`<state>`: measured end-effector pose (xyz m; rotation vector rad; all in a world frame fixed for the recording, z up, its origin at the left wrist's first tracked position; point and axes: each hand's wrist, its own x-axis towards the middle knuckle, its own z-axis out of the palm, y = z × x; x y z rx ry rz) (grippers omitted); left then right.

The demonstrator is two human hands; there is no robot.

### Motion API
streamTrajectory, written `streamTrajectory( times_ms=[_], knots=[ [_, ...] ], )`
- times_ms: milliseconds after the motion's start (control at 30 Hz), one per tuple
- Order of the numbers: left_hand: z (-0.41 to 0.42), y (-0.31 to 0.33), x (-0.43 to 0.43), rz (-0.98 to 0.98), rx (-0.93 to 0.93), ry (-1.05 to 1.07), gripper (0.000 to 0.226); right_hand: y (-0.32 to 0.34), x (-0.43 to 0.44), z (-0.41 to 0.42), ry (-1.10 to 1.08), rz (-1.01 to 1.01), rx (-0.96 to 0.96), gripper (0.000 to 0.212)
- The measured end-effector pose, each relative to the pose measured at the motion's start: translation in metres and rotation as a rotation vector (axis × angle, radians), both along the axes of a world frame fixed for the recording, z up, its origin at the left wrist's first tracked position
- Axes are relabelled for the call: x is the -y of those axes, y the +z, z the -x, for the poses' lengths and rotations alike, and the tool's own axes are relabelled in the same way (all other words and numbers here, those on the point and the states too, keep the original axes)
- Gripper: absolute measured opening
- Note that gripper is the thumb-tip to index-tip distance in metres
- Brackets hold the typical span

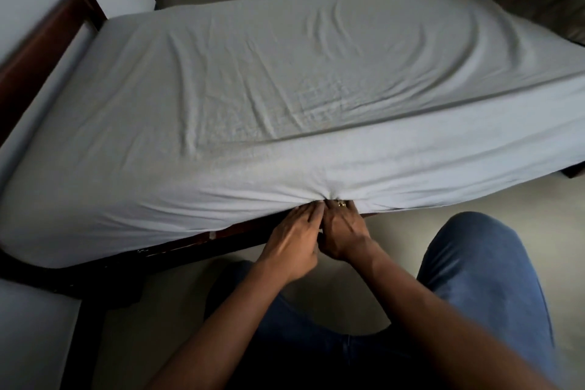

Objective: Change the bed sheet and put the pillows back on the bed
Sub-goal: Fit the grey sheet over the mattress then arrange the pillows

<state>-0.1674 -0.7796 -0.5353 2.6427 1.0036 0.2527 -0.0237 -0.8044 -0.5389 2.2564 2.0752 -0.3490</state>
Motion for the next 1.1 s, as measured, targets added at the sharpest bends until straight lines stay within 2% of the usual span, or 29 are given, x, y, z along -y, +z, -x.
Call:
streamTrajectory(
  times_ms=[100, 200, 267, 333, 367, 433, 467, 533, 600, 700, 767, 900, 1000, 1033, 1100],
  knots=[
    [-0.015, -0.005, -0.015, 0.082, -0.024, 0.025, 0.08, 0.0, 0.028, -0.006, 0.032, -0.129, -0.091, 0.075],
    [-0.032, -0.01, -0.018, 0.065, -0.116, 0.064, 0.08, -0.001, 0.044, -0.019, -0.083, -0.165, -0.188, 0.088],
    [-0.042, -0.01, -0.016, 0.034, -0.208, 0.078, 0.082, -0.004, 0.034, -0.035, -0.138, -0.132, -0.139, 0.09],
    [-0.046, -0.003, -0.008, 0.048, -0.295, 0.087, 0.081, -0.008, 0.017, -0.044, -0.118, -0.104, -0.038, 0.083],
    [-0.045, 0.0, -0.004, 0.044, -0.31, 0.088, 0.076, -0.008, 0.009, -0.045, -0.126, -0.11, -0.033, 0.073],
    [-0.045, 0.006, 0.005, 0.022, -0.276, 0.075, 0.063, -0.008, -0.003, -0.046, -0.142, -0.108, -0.038, 0.055],
    [-0.045, 0.007, 0.009, 0.011, -0.25, 0.067, 0.062, -0.008, -0.005, -0.047, -0.129, -0.085, -0.016, 0.053],
    [-0.049, 0.005, 0.011, 0.015, -0.222, 0.033, 0.072, -0.008, -0.002, -0.054, -0.082, -0.036, 0.027, 0.06],
    [-0.052, 0.0, 0.003, 0.029, -0.239, 0.005, 0.086, -0.003, 0.011, -0.059, -0.026, -0.05, -0.02, 0.065],
    [-0.053, -0.012, -0.009, 0.021, -0.221, 0.03, 0.095, 0.009, 0.035, -0.058, -0.005, -0.23, -0.15, 0.059],
    [-0.057, -0.012, -0.013, 0.029, -0.195, 0.057, 0.09, 0.01, 0.041, -0.057, -0.041, -0.32, -0.162, 0.068],
    [-0.058, 0.003, -0.008, 0.139, -0.235, 0.052, 0.075, 0.0, 0.026, -0.06, -0.063, -0.076, 0.057, 0.082],
    [-0.047, 0.024, -0.005, -0.013, -0.159, -0.001, 0.033, -0.001, 0.007, -0.061, -0.093, -0.04, 0.096, 0.08],
    [-0.043, 0.028, -0.003, -0.091, -0.083, 0.003, 0.029, -0.001, 0.004, -0.064, -0.082, -0.034, 0.115, 0.077],
    [-0.038, 0.024, 0.002, -0.181, 0.029, 0.012, 0.037, -0.001, 0.005, -0.071, -0.043, 0.01, 0.123, 0.078]
  ],
)
